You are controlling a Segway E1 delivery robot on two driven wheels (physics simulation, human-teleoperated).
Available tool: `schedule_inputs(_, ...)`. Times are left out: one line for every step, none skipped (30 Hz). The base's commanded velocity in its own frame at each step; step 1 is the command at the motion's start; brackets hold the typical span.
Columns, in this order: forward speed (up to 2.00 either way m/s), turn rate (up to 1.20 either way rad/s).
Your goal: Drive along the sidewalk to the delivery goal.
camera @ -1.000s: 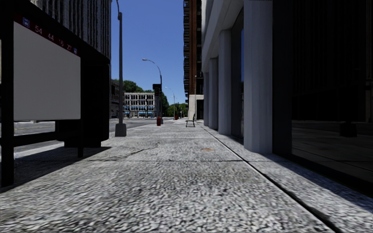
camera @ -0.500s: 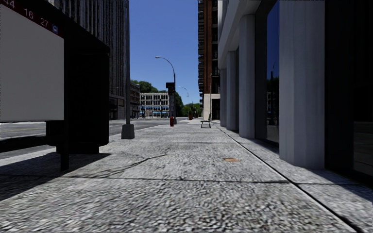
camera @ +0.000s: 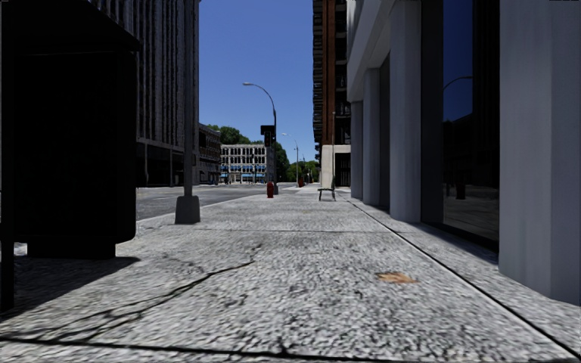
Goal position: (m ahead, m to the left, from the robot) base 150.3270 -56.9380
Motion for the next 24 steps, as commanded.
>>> schedule_inputs(2.00, 0.00)
schedule_inputs(2.00, 0.00)
schedule_inputs(2.00, 0.00)
schedule_inputs(2.00, 0.00)
schedule_inputs(2.00, 0.00)
schedule_inputs(2.00, 0.00)
schedule_inputs(2.00, 0.00)
schedule_inputs(2.00, 0.00)
schedule_inputs(2.00, 0.00)
schedule_inputs(2.00, 0.00)
schedule_inputs(2.00, 0.00)
schedule_inputs(2.00, 0.00)
schedule_inputs(2.00, 0.00)
schedule_inputs(2.00, 0.00)
schedule_inputs(2.00, 0.00)
schedule_inputs(2.00, 0.00)
schedule_inputs(2.00, 0.00)
schedule_inputs(2.00, 0.00)
schedule_inputs(2.00, 0.00)
schedule_inputs(2.00, 0.00)
schedule_inputs(2.00, 0.00)
schedule_inputs(2.00, 0.00)
schedule_inputs(2.00, 0.00)
schedule_inputs(2.00, 0.00)
